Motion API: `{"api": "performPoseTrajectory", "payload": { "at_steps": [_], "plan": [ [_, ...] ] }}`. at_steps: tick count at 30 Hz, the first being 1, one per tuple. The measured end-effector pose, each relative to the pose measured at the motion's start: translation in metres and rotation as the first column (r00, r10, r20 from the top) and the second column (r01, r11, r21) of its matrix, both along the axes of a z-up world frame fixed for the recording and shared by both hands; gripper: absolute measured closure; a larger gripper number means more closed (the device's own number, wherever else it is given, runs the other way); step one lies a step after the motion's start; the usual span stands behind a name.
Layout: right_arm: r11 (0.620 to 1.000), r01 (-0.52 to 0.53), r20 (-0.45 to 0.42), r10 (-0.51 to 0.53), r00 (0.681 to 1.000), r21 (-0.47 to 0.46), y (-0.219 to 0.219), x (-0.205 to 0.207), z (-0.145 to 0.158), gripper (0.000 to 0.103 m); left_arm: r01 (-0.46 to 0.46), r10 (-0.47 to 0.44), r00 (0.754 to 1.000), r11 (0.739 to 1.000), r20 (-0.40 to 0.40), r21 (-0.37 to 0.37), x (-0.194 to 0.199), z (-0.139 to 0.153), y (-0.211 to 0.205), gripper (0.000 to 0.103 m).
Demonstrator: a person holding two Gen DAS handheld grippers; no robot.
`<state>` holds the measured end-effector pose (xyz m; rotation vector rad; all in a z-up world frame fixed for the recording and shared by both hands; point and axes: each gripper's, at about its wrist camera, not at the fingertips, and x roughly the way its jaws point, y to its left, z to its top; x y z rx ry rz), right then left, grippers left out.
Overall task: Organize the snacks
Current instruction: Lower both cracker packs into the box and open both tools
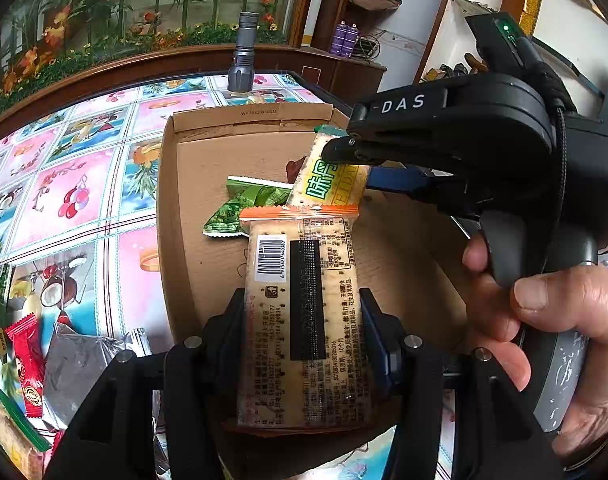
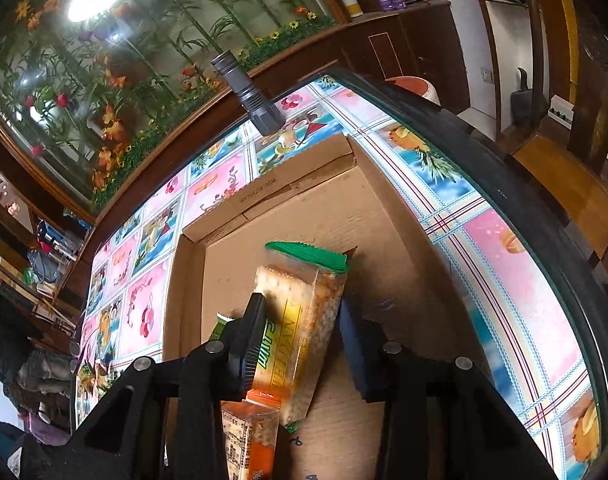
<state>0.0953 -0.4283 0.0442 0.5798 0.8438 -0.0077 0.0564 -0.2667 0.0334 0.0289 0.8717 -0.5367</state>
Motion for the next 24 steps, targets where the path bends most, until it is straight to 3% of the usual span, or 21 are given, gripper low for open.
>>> {"api": "performPoseTrajectory", "payload": {
  "at_steps": [24],
  "plan": [
    [1.0, -0.021, -0.004, 0.021, 1.0, -0.014, 0.0063, 0.0015, -0.0016, 0.063, 0.007, -0.008, 1.0, 0.999, 0.03, 0.032, -0.0008, -0.0013, -0.0021, 0.051]
  ]
}}
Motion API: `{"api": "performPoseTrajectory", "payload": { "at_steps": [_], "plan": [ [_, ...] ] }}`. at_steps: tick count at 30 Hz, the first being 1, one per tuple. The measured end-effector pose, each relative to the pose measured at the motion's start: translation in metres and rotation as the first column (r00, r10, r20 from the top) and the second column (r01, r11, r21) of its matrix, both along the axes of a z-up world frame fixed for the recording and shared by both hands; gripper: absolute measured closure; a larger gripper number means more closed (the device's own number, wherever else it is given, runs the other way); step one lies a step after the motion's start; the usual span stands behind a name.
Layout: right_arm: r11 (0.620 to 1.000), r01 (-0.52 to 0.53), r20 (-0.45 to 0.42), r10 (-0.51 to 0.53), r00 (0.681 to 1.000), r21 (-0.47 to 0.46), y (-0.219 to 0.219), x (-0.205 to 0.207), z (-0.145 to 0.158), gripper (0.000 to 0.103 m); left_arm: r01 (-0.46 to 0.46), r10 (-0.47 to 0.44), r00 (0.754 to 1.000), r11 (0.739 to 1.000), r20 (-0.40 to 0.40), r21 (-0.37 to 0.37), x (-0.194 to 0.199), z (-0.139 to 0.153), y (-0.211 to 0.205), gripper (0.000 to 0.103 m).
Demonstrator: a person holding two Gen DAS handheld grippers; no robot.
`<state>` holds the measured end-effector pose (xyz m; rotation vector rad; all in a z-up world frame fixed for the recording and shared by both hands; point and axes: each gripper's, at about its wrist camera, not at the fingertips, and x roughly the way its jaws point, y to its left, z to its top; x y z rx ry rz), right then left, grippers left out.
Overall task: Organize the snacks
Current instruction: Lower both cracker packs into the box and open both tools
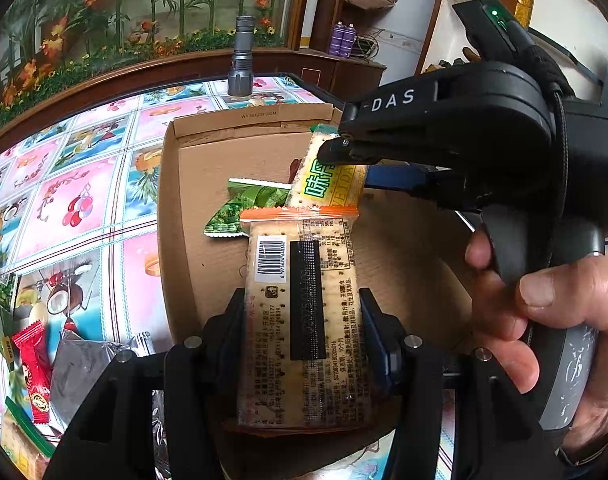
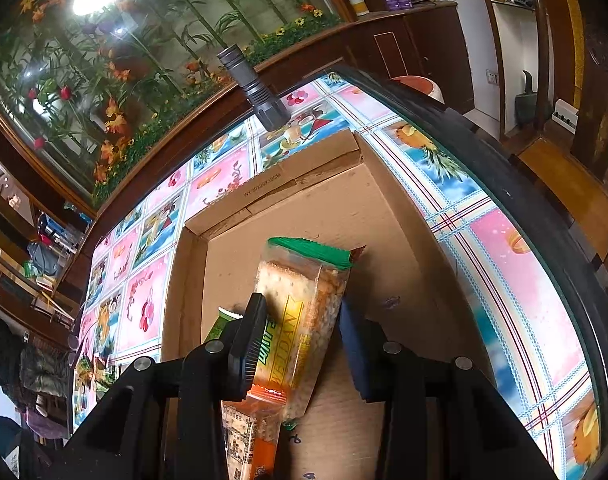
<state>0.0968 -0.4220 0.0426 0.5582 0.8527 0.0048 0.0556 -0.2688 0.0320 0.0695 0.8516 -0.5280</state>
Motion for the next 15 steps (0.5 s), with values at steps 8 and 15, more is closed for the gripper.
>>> {"api": "performPoseTrajectory", "payload": {
  "at_steps": [8, 15],
  "plan": [
    [1.0, -0.006, -0.001, 0.006, 1.0, 0.001, 0.002, -0.0003, 0.0001, 0.063, 0.001, -0.001, 1.0, 1.0, 0.01, 0.008, -0.0015, -0.0002, -0.0007, 0.051],
    [1.0, -0.005, -0.001, 0.005, 1.0, 0.0, 0.0019, -0.0002, 0.0001, 0.063, 0.002, -0.002, 1.0, 1.0, 0.014, 0.01, -0.0019, 0.0004, -0.0007, 0.051]
  ]
}}
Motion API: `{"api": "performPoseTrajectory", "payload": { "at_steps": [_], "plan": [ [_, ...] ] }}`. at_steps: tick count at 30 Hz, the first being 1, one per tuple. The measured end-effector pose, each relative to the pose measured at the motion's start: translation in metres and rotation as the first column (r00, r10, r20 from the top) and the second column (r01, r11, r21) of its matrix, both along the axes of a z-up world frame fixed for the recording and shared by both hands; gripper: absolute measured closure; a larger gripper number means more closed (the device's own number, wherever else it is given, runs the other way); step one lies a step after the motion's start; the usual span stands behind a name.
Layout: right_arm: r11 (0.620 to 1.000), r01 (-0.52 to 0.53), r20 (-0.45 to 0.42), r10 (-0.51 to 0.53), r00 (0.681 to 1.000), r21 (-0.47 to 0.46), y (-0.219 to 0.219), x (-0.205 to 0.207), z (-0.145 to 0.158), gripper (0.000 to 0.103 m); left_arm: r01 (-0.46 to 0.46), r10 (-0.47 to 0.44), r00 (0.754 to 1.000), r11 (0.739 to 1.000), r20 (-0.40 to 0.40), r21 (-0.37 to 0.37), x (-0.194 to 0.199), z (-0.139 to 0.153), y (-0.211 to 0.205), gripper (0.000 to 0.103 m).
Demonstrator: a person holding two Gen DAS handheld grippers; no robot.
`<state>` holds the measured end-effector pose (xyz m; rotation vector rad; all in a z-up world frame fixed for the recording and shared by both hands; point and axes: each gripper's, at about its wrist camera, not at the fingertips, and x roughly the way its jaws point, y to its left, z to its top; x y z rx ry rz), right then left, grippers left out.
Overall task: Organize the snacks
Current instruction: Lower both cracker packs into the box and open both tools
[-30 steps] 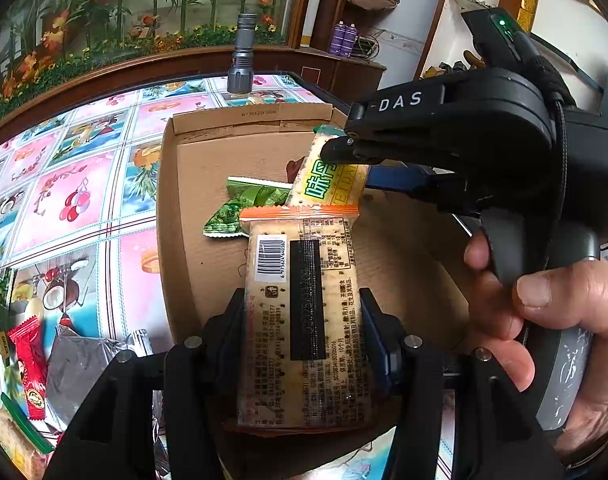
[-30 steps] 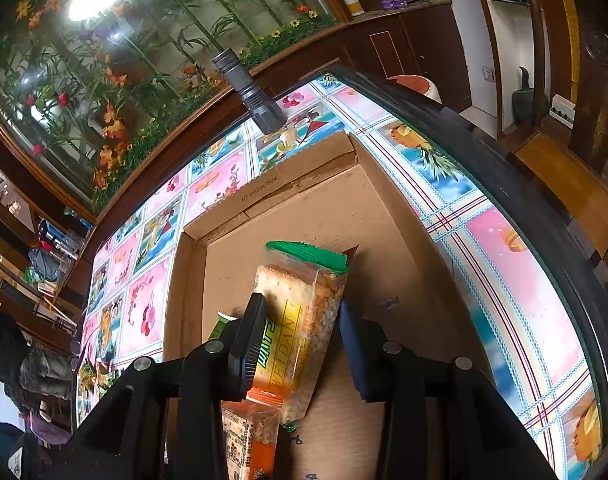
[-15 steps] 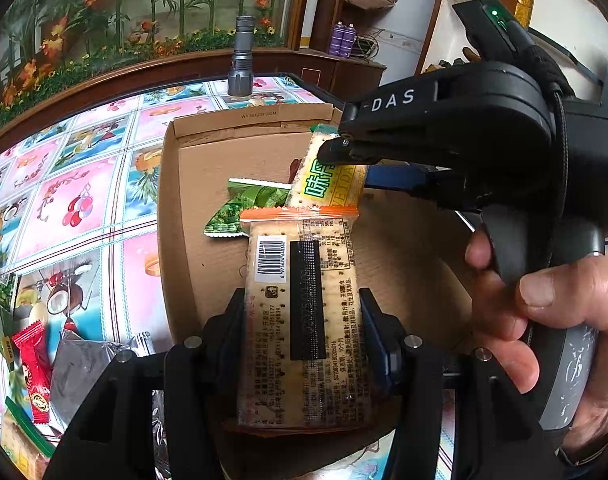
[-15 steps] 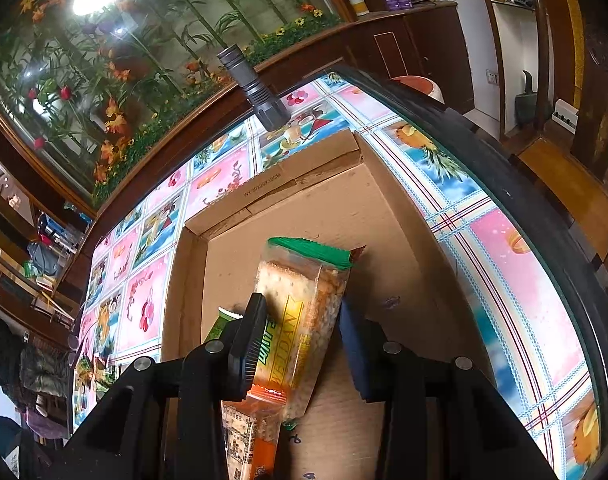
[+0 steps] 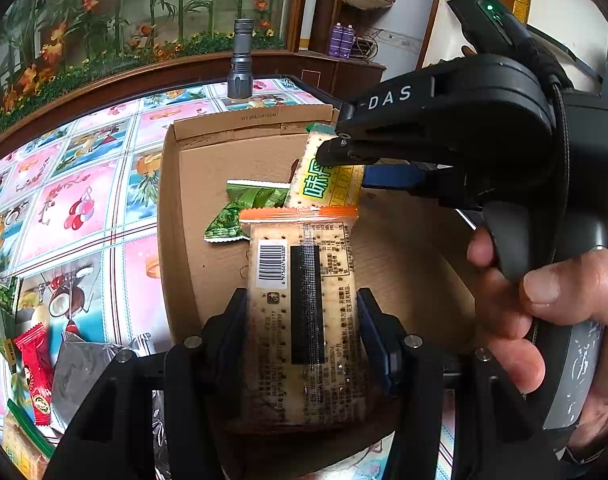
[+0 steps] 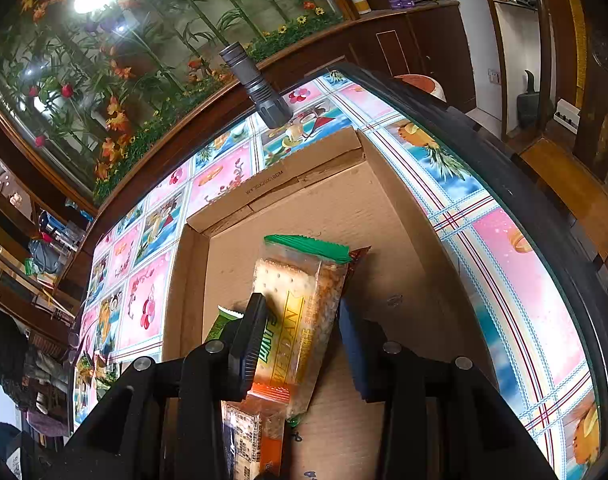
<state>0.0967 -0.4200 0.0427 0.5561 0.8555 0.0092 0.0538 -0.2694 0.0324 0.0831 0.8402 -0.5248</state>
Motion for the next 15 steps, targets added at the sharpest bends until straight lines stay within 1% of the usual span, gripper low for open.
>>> {"api": "performPoseTrajectory", "payload": {
  "at_steps": [11, 15],
  "plan": [
    [1.0, -0.001, 0.004, 0.001, 1.0, -0.012, 0.0017, -0.001, 0.0005, 0.063, 0.003, -0.003, 1.0, 1.0, 0.011, 0.011, -0.0018, 0.0003, -0.0014, 0.051],
    [1.0, 0.002, 0.004, -0.002, 1.0, -0.002, 0.0005, -0.0019, 0.0007, 0.063, 0.002, -0.002, 1.0, 1.0, 0.019, 0.017, -0.0021, 0.0008, -0.0016, 0.05]
  ]
}}
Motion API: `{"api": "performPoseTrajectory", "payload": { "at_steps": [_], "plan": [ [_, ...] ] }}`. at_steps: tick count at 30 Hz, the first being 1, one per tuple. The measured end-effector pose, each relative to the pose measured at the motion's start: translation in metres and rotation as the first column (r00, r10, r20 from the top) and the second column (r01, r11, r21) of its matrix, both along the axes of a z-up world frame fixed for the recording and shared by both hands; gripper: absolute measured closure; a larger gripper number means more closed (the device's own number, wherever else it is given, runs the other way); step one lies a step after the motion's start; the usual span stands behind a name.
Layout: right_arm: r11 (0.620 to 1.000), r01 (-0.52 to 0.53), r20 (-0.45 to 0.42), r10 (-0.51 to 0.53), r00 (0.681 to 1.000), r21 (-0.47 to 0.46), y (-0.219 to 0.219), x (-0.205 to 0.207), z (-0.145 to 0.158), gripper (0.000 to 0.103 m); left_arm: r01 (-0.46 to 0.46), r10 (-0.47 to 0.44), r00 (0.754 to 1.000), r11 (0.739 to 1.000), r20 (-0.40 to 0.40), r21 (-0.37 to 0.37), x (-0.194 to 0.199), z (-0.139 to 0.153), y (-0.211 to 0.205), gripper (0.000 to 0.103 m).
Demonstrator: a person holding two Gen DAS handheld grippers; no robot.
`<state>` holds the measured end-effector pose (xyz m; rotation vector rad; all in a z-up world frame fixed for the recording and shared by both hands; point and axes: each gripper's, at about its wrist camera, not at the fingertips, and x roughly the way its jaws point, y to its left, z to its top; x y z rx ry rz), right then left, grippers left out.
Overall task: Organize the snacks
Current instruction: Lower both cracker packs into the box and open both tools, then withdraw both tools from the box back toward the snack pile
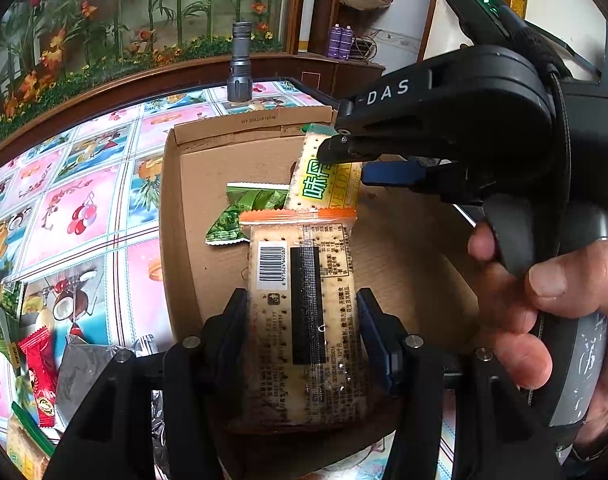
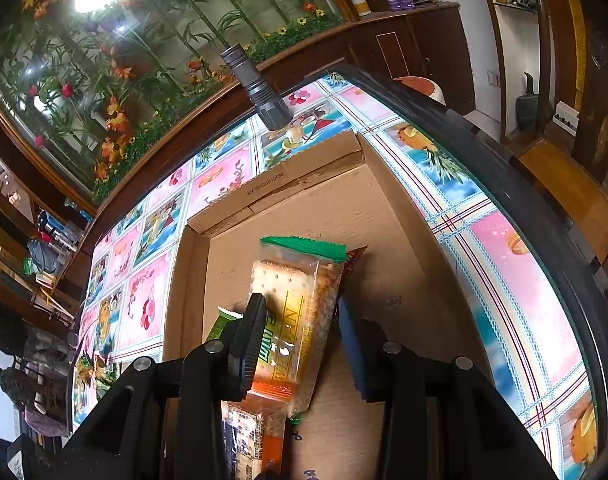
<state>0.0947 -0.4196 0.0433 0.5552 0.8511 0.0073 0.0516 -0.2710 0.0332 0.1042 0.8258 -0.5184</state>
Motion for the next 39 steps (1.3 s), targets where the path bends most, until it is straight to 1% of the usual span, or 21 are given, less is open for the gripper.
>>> {"api": "performPoseTrajectory", "payload": {
  "at_steps": [3, 6, 8, 10, 13, 17, 22, 25, 31, 34, 39],
  "plan": [
    [1.0, 0.001, 0.005, -0.001, 1.0, -0.002, 0.0, -0.001, 0.002, 0.063, -0.001, 0.001, 1.0, 1.0, 0.007, 0.003, 0.0, 0.001, 0.001, 0.049],
    [1.0, 0.003, 0.015, -0.003, 1.0, -0.003, -0.001, -0.001, 0.004, 0.062, -0.007, 0.007, 1.0, 1.0, 0.023, 0.002, -0.001, 0.004, 0.003, 0.045],
    [1.0, 0.007, 0.025, -0.007, 1.0, -0.003, -0.001, -0.002, 0.007, 0.06, -0.011, 0.011, 0.999, 1.0, 0.033, -0.001, -0.001, 0.007, 0.005, 0.042],
    [1.0, 0.012, 0.04, -0.012, 0.999, -0.007, -0.002, -0.004, 0.01, 0.055, -0.018, 0.019, 0.999, 1.0, 0.046, -0.005, -0.002, 0.01, 0.007, 0.038],
    [1.0, 0.019, 0.064, -0.018, 0.998, -0.009, -0.002, -0.006, 0.014, 0.051, -0.023, 0.024, 0.998, 1.0, 0.057, -0.011, -0.002, 0.013, 0.01, 0.035],
    [0.999, 0.024, 0.079, -0.022, 0.997, -0.024, -0.001, -0.008, 0.018, 0.051, -0.027, 0.028, 0.997, 0.999, 0.066, -0.016, -0.002, 0.017, 0.014, 0.033],
    [0.999, 0.029, 0.086, -0.026, 0.996, -0.023, -0.002, -0.007, 0.021, 0.047, -0.034, 0.036, 0.996, 0.999, 0.083, -0.028, -0.005, 0.024, 0.02, 0.032],
    [0.999, 0.034, 0.098, -0.03, 0.995, -0.04, -0.001, -0.008, 0.024, 0.045, -0.045, 0.049, 0.993, 0.998, 0.104, -0.038, -0.009, 0.03, 0.028, 0.029],
    [0.998, 0.028, 0.132, -0.021, 0.991, -0.054, 0.004, -0.011, 0.03, 0.043, -0.072, 0.08, 0.986, 0.996, 0.144, -0.056, -0.018, 0.042, 0.045, 0.029],
    [0.998, 0.014, 0.162, -0.004, 0.987, -0.063, 0.008, -0.013, 0.035, 0.043, -0.09, 0.099, 0.983, 0.994, 0.156, -0.067, -0.021, 0.046, 0.057, 0.028],
    [0.993, -0.024, 0.204, 0.046, 0.978, -0.111, 0.024, -0.016, 0.042, 0.042, -0.129, 0.141, 0.976, 0.988, 0.166, -0.082, -0.025, 0.052, 0.078, 0.028]
  ]
}}
